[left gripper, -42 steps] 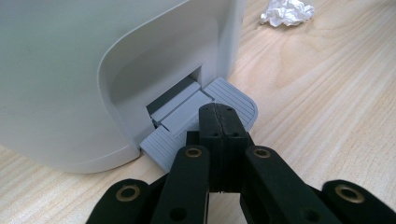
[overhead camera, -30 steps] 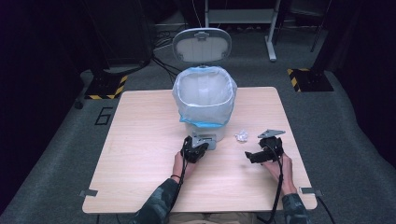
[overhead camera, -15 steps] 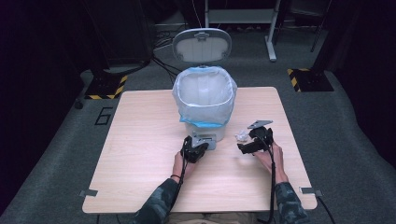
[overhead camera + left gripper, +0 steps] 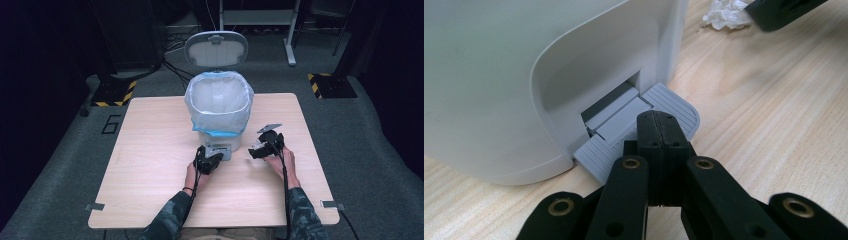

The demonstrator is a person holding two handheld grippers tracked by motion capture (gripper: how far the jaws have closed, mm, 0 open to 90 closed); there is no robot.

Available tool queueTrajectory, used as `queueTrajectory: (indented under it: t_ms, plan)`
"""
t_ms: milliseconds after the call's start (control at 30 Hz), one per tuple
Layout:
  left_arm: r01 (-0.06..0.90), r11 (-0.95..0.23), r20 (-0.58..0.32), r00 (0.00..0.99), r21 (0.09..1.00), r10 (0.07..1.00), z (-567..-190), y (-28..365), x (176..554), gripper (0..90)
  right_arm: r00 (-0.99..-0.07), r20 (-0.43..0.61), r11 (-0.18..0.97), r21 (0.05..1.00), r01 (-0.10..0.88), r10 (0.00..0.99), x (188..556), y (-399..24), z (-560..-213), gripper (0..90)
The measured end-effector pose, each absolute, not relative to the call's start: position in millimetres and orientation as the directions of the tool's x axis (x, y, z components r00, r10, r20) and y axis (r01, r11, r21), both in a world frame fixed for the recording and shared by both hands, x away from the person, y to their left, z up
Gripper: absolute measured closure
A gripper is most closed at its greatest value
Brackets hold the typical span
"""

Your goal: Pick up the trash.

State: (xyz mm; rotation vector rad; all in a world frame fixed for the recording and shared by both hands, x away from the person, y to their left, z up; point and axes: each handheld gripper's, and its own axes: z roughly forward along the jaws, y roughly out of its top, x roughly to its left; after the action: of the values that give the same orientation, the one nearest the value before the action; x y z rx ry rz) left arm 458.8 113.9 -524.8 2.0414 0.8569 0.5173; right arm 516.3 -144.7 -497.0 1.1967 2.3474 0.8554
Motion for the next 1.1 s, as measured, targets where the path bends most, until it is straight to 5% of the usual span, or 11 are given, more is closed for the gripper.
queueTrajectory:
  t_ms: [167,333,600,1100]
  plan:
    - [0.383,-0.414,0.050,0.681,0.826,0.730,-524.8,113.9,458.8,90.0,-0.560,-0.038,0.445,0.653,0.613,0.828,520.9,-144.6,-504.9,14.6]
    - [0.385,-0.410,0.045,0.681,0.827,0.731,-524.9,114.1,459.1,90.0,-0.553,-0.033,0.438,0.650,0.621,0.833,521.5,-144.2,-509.7,36.0]
    - [0.384,-0.410,0.045,0.681,0.827,0.731,-524.9,114.1,459.0,90.0,-0.577,-0.003,0.435,0.660,0.612,0.817,520.5,-145.9,-510.2,58.4]
    - [0.387,-0.405,0.038,0.683,0.828,0.729,-525.0,114.5,459.4,90.0,-0.580,0.029,0.422,0.656,0.626,0.814,519.0,-148.0,-508.4,74.8]
